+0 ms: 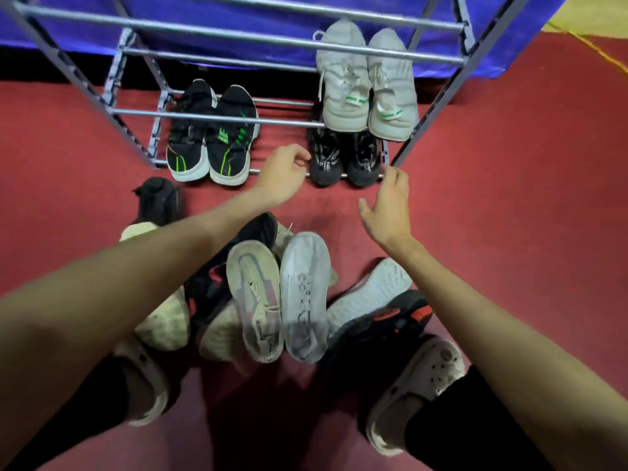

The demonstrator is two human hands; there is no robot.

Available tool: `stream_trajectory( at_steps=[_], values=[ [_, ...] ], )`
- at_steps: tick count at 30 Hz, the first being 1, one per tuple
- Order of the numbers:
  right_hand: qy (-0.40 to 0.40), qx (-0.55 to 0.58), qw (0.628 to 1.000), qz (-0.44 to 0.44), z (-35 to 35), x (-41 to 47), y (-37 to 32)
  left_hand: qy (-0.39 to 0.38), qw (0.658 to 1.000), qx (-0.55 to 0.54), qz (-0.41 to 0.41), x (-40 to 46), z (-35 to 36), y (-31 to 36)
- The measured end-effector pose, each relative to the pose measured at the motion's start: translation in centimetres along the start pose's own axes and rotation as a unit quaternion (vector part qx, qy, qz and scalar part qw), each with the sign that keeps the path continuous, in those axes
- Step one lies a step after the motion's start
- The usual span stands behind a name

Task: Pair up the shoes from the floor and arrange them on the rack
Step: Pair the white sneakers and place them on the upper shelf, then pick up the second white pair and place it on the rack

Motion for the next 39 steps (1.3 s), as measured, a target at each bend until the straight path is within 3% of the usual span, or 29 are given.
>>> stream_trajectory(
  at_steps=[7,11,15,22,28,32,35,39],
  values=[
    [-0.155,0.028,0.983,0.089,6.1,-10.3,1.9,0.009,0.996,-0.034,-0.087,-9.2,-1.1,-7.2],
    [-0.259,0.062,0.950,0.164,10.4,-15.2,3.5,-0.059,0.988,-0.041,-0.134,-14.3,1.7,-10.8],
    [-0.249,0.126,0.930,0.238,12.1,-17.0,4.7,-0.096,0.984,0.014,-0.147,-16.6,3.2,-12.2],
    [-0.263,0.141,0.921,0.249,12.6,-16.2,5.9,-0.120,0.978,0.026,-0.169,-17.9,3.4,-12.5],
    [-0.273,0.234,0.892,0.274,11.7,-14.7,6.5,-0.125,0.965,-0.017,-0.231,-18.5,3.5,-13.6],
    [-0.277,0.314,0.871,0.257,9.4,-11.9,5.8,-0.184,0.951,-0.098,-0.230,-18.7,5.0,-12.2],
    [-0.291,0.334,0.864,0.238,8.2,-10.1,5.0,-0.228,0.933,-0.150,-0.235,-18.7,6.7,-11.1],
    [-0.319,0.338,0.853,0.237,7.4,-9.0,4.8,-0.226,0.931,-0.170,-0.230,-17.8,7.7,-10.1]
  ],
)
Point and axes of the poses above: each hand's wrist, its own x-axis towards the middle knuckle, its own z-axis out of the palm, y = z × x, the point moved 10 cm from there along x, towards the middle knuckle, and after that the axes turned 3 degrees about y, right-handed, at the moved point
